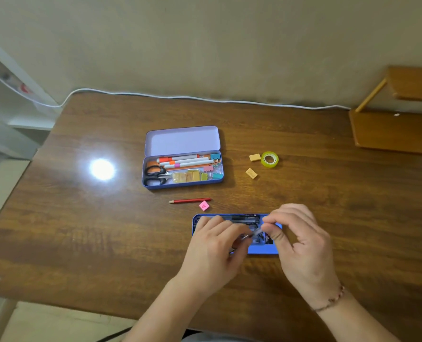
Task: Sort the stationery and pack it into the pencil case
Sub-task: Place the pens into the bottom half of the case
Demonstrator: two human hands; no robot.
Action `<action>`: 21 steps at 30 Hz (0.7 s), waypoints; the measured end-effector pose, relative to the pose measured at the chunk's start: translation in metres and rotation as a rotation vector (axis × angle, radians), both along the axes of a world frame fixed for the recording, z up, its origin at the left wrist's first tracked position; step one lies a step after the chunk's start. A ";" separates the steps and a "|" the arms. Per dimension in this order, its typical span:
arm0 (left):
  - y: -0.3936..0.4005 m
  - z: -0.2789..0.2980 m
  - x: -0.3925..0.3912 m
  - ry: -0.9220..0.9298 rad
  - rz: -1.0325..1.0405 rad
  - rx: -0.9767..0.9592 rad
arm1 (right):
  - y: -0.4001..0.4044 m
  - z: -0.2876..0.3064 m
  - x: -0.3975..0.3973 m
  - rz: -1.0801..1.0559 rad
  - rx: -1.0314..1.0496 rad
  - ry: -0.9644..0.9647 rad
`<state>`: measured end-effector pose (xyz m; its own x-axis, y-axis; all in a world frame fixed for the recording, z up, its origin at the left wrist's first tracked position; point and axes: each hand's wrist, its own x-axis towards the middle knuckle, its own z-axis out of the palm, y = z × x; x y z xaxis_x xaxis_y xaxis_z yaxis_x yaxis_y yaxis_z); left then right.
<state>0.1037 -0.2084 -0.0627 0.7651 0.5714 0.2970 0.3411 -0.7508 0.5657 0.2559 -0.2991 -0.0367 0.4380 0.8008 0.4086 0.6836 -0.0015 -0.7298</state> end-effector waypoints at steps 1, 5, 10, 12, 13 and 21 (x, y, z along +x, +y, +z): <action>0.000 0.002 0.001 -0.015 -0.004 -0.031 | 0.000 0.001 -0.003 0.007 -0.013 0.110; 0.000 0.006 -0.001 -0.128 0.160 -0.328 | -0.006 -0.021 -0.012 0.067 -0.278 0.291; 0.007 0.000 -0.006 -0.393 0.530 -0.881 | -0.018 -0.053 -0.022 0.165 -0.403 0.272; 0.007 -0.005 -0.011 -0.424 0.566 -0.984 | -0.018 -0.055 -0.025 0.127 -0.373 0.269; 0.006 -0.007 -0.015 -0.418 0.565 -0.994 | -0.018 -0.054 -0.027 0.116 -0.372 0.289; 0.015 -0.039 -0.054 -0.204 0.501 -0.816 | -0.024 -0.070 -0.008 0.120 -0.470 0.029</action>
<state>0.0497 -0.1938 -0.1012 0.3552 0.9051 -0.2338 0.3519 0.1023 0.9304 0.2481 -0.3234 -0.1065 0.3368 0.9414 -0.0208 0.6783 -0.2578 -0.6881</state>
